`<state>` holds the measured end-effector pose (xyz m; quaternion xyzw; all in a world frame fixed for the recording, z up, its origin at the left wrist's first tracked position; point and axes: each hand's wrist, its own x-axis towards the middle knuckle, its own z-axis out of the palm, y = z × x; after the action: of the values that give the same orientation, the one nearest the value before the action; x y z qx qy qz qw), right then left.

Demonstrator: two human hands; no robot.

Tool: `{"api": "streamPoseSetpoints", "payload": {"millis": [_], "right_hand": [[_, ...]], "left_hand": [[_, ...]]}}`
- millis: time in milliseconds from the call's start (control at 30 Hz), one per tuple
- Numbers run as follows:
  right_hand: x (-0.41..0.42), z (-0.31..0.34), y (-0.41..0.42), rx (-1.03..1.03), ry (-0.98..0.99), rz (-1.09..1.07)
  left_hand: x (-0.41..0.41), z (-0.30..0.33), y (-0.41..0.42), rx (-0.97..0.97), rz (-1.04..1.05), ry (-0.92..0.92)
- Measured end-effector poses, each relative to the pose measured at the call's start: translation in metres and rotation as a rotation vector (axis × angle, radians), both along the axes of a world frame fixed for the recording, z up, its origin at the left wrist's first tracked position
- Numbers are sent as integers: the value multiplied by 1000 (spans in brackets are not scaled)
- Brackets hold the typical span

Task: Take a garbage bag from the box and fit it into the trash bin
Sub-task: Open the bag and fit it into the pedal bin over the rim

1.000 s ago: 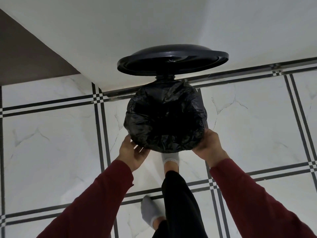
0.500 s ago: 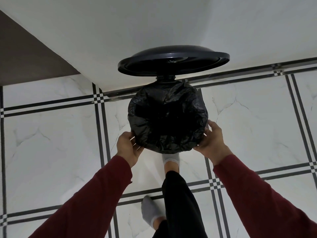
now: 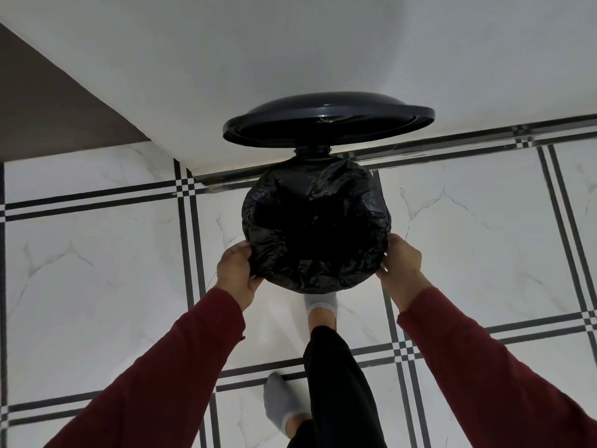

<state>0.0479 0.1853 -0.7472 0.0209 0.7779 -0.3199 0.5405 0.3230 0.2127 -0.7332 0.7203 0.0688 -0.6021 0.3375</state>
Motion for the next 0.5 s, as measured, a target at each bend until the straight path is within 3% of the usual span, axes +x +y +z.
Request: {"api": "streamPoseSetpoints", "payload": {"millis": [67,300,400,500], "right_hand": [[6,9,-1,-26,61,-32],[17,26,-14,-114,-301,-110],[13,18,-16,-66,-210,-58],[12,18,-18,-41,-158,-51]], "left_hand": [[2,2,-1,2,-39,-4],[-7,12,-13,-52,100,54],[-14,14,-18,-61,39,14],[-13,17,-21,49,-81,-71]]}}
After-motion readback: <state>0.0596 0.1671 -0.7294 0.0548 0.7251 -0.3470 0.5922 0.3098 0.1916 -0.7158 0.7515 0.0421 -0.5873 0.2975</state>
